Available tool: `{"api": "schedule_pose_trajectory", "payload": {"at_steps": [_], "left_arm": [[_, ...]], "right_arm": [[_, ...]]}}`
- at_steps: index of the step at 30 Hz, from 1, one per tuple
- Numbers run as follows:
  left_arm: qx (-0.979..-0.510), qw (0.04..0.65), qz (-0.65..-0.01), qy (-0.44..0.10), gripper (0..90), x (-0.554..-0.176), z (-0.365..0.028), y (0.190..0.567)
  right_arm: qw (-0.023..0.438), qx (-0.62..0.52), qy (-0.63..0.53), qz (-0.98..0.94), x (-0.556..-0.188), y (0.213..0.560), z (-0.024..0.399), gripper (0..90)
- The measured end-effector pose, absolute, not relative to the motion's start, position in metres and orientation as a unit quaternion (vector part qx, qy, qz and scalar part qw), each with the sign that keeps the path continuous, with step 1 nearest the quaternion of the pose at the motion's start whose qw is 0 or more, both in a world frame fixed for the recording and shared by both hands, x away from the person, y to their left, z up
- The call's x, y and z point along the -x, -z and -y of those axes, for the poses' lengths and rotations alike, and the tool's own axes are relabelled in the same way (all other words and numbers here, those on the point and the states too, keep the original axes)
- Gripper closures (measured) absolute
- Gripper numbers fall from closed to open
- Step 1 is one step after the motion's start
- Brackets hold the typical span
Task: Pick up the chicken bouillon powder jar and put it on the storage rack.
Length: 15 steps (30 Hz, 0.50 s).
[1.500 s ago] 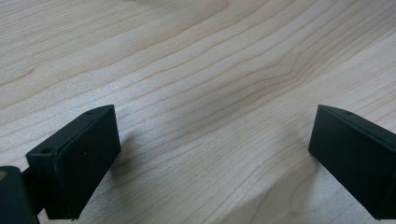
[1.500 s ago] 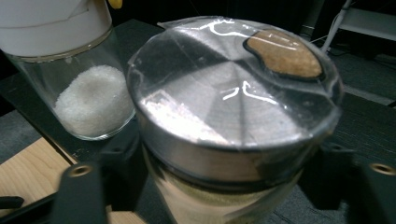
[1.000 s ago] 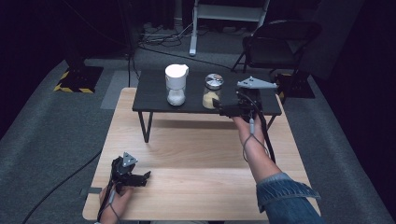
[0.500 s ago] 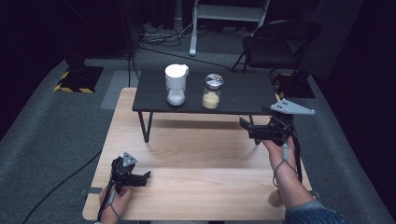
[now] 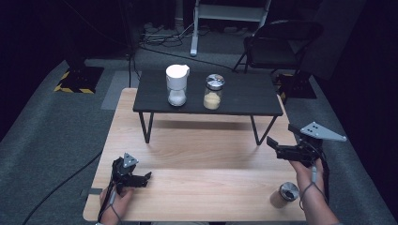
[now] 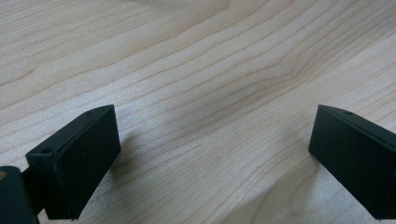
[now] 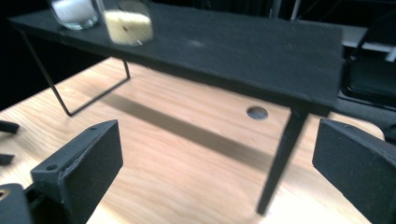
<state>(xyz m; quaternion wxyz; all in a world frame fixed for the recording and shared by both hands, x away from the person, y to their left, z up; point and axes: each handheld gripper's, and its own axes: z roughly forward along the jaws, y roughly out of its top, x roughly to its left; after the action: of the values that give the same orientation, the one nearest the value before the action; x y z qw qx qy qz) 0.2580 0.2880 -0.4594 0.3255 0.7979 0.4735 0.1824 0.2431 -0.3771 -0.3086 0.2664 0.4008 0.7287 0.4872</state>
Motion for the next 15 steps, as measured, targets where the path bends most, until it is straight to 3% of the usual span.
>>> {"api": "schedule_pose_trajectory", "payload": {"at_steps": [15], "left_arm": [[-0.798,0.326,-0.474,-0.183,1.9,-0.258,-0.288,0.459]], "right_arm": [[0.278,-0.425,-0.475,-0.718,-0.206,0.346,0.423,1.4]]}}
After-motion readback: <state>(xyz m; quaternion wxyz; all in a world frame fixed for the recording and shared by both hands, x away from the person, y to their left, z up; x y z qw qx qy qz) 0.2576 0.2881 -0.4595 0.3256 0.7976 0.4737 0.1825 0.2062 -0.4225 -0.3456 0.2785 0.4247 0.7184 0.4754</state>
